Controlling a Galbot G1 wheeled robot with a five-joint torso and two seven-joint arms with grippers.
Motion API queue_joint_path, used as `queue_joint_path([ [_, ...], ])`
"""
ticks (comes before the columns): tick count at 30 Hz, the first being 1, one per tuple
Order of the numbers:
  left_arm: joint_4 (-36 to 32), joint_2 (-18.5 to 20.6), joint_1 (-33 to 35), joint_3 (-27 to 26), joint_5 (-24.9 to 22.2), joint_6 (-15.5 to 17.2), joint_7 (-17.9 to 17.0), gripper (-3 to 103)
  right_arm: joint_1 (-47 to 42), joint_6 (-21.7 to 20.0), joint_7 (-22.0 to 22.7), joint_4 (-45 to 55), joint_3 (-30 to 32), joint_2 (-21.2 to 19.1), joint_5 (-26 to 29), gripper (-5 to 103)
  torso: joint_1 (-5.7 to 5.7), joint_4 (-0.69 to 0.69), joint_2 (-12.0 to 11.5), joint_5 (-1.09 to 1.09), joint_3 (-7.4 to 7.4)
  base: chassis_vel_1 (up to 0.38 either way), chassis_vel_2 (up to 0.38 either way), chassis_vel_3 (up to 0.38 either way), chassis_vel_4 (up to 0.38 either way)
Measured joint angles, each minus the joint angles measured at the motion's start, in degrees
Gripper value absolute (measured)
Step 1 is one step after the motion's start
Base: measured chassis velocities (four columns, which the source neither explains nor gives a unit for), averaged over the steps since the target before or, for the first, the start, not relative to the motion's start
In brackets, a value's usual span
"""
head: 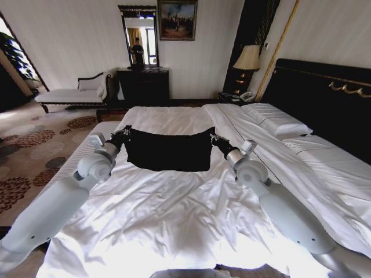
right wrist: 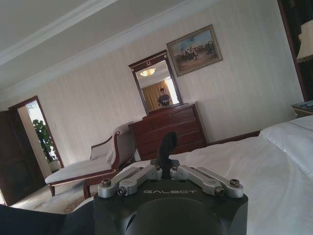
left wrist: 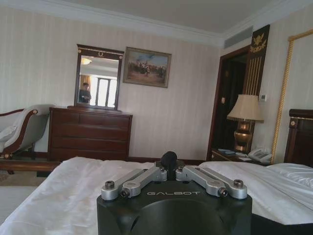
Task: Fold the clothes on the bed.
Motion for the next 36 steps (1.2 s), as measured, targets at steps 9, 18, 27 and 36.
queue_joint_path([
  [9,-17.58,2.93,24.02,-18.3,0.22,0.8,-3.18,2,-16.21,-2.16,4.85,13.4,13.87,-3.13,7.2,1,-0.01,0.0,0.01,-0.02,-0.01,0.0,0.0,0.0,0.0],
  [18,-23.75,-1.86,43.62,-25.97,5.18,3.58,-5.55,2,-25.32,-6.04,6.42,15.17,12.73,1.14,4.26,1,-0.03,0.02,0.02,-0.01,0.0,0.0,0.0,0.0,0.0],
  [27,-4.03,-7.55,27.51,-12.51,9.02,3.28,-4.44,2,-13.94,-3.0,1.12,-5.93,1.49,5.54,-0.84,1,0.02,-0.01,-0.01,0.0,0.02,0.0,0.0,0.0,0.0],
  [36,17.67,-14.13,9.6,0.97,11.02,1.96,-2.19,2,-1.95,1.11,-4.46,-27.09,-7.33,12.13,-6.21,1,0.02,0.02,-0.02,-0.03,0.03,0.0,0.0,0.0,0.0],
])
